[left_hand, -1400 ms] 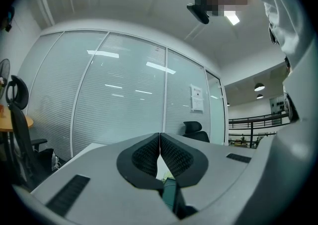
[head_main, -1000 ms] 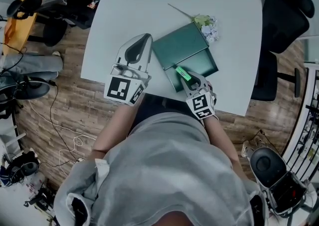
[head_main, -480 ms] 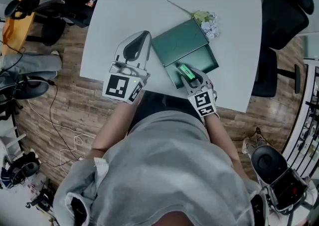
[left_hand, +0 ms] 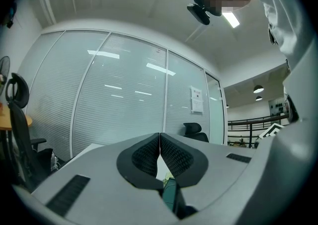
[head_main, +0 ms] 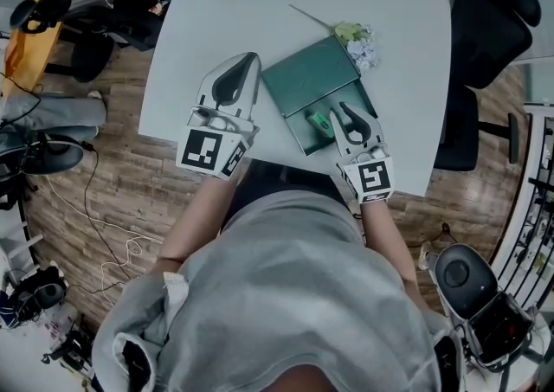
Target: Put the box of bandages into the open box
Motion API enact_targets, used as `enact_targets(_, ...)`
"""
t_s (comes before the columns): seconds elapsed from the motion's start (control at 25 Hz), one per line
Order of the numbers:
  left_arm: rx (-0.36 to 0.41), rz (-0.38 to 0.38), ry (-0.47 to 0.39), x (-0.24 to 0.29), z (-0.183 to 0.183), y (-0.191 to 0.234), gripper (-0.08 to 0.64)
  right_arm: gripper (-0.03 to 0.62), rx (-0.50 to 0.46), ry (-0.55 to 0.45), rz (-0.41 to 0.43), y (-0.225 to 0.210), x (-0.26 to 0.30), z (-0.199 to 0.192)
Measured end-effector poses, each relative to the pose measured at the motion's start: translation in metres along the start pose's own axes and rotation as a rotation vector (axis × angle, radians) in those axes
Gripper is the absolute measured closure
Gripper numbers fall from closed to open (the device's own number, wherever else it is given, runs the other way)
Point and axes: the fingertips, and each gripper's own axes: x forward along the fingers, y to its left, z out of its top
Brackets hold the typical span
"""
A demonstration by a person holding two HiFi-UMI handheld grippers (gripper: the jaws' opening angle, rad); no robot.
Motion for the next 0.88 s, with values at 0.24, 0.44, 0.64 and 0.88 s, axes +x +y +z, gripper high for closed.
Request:
enact_targets(0.24,0.011,0.005,-0.029,0.000,0.015,0.000,0.540,0.532,0.043,-0.236,-0.134,-0.045,-0.027,0.091)
enact_targets(0.44,0.023,0.015,-0.057,-0.002,0.030,0.001,0.540,0.535,0.064,-0.373,-0.223,-0.068,-0.054,0.142)
enact_targets(0.64,0.031,0.016,-0.062,0.000,0.037,0.000,0.540,0.537,0.119,-0.392,-0.254,-0.079,-0.062,0.159)
enact_targets(0.88,0.031,0.026,-0.063,0.003,0.035,-0.002,0.540,0.537,0.139,-0.378,-0.317,-0.091,-0.068,0.159)
